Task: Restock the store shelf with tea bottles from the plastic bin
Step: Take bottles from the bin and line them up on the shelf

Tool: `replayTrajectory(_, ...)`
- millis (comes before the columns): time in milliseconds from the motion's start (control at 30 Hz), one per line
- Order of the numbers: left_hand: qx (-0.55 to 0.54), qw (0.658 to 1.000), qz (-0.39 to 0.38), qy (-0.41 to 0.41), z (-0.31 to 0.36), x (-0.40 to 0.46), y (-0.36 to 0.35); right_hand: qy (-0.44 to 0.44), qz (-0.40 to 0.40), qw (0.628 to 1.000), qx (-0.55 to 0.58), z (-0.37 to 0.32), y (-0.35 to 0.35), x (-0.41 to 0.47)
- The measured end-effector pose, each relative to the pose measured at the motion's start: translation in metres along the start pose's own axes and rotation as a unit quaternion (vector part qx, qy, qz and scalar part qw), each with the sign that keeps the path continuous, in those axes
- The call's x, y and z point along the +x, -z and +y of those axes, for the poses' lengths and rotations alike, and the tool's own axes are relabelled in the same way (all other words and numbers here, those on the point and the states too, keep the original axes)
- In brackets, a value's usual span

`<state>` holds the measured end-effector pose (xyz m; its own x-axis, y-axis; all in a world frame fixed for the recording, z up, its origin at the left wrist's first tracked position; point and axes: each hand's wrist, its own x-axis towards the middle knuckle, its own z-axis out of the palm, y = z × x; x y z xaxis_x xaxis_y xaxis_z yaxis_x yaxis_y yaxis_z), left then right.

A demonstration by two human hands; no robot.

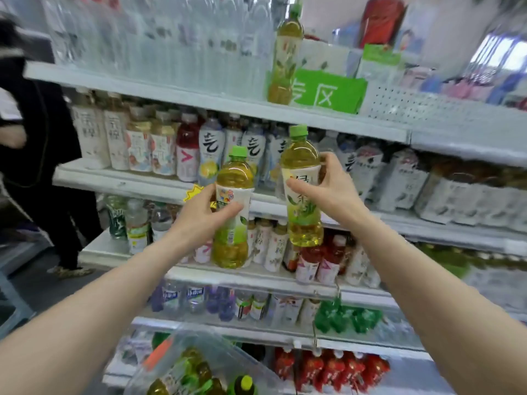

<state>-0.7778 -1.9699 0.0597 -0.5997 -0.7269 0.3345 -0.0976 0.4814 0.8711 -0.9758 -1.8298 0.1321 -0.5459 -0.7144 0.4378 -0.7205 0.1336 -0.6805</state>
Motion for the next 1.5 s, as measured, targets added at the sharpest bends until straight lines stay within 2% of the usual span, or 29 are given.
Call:
replayTrajectory(233,-0.056,0.996,-0.001,-0.069,0.075,0.063,0.004,0.045,0.05,0.996,-0.05,-0.064,0.069,0.081)
replayTrajectory(333,-0.059,0.993,0.013,-0.103,0.101,0.089,0.005,0.063,0.087,0.993,-0.038,-0.085,0.094,0.122)
replayTrajectory(533,-0.047,0.989,0.027,-0.136,0.123,0.141,0.008,0.091,0.171,0.979,-0.069,-0.083,0.108,0.204)
replayTrajectory(767,-0.047,0.987,0.038,-0.147,0.126,0.181,0.01,0.076,0.183,0.977,-0.085,-0.045,0.082,0.282)
replayTrajectory(1100,-0.094,0.986,0.042,-0.128,0.128,0.22,0.007,0.047,0.16,0.982,-0.087,-0.028,0.048,0.365)
replayTrajectory(1333,-0.125,0.985,0.041,-0.109,0.12,0.225,0.002,0.018,0.142,0.985,-0.092,-0.016,0.042,0.387)
replayTrajectory(1433,-0.119,0.986,0.034,-0.108,0.113,0.218,-0.003,0.081,0.201,0.974,-0.071,-0.02,0.05,0.36)
replayTrajectory(1467,-0.119,0.986,0.03,-0.11,0.111,0.216,-0.005,0.125,0.202,0.97,-0.049,-0.024,0.053,0.344)
replayTrajectory(1500,-0.122,0.986,0.027,-0.111,0.109,0.211,-0.009,0.164,0.165,0.973,-0.011,-0.027,0.054,0.325)
